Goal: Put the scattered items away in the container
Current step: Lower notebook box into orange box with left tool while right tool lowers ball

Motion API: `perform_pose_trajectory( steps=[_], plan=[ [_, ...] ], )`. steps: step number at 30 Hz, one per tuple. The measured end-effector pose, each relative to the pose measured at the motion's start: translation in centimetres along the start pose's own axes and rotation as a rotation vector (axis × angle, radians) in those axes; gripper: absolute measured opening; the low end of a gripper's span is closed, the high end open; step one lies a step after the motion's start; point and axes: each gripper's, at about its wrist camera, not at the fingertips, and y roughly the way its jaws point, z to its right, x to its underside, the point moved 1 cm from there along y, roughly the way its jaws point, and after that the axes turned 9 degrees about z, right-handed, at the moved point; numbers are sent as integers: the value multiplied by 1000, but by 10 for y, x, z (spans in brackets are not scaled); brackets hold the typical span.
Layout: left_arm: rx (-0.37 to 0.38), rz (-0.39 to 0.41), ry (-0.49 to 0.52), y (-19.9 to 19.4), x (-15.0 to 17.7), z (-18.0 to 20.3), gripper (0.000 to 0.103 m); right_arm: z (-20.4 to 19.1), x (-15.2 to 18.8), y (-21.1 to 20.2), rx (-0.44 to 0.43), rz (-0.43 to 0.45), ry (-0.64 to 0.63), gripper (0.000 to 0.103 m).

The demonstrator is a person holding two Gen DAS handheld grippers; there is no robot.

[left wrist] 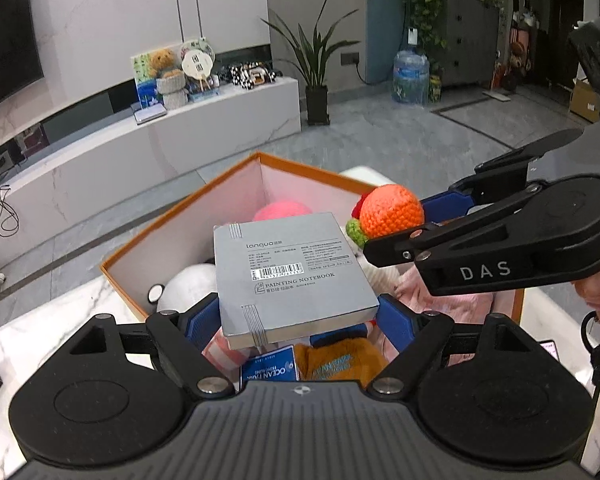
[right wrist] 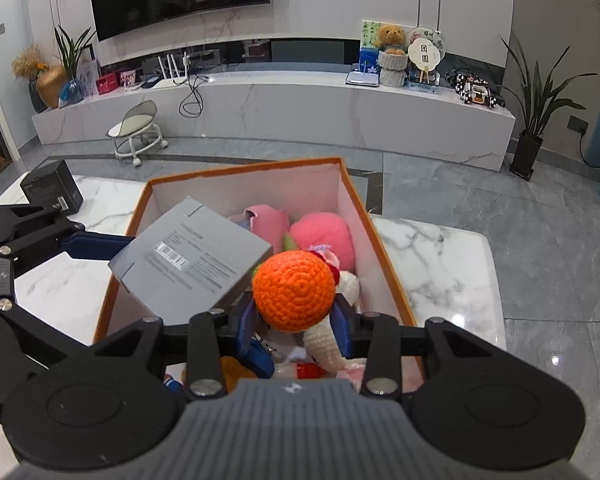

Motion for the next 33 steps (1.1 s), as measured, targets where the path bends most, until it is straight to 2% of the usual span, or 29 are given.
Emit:
perform_pose_trajectory(
  steps=[19,23,28,33],
  plan=[
    [11,-113,37,28,16,-4,97,-4,18,33,1,-107,-49,42],
    [10,-122,71,34,15,-1,97,-4,20,39,-2,-119,-48,42],
    [13,-179,159,48,22,9,97,-2,27,49,-1,-152,-55,43],
    [13,-222,191,60,23,11,99,-3,31,54,-6,-183,-74,43]
  ],
)
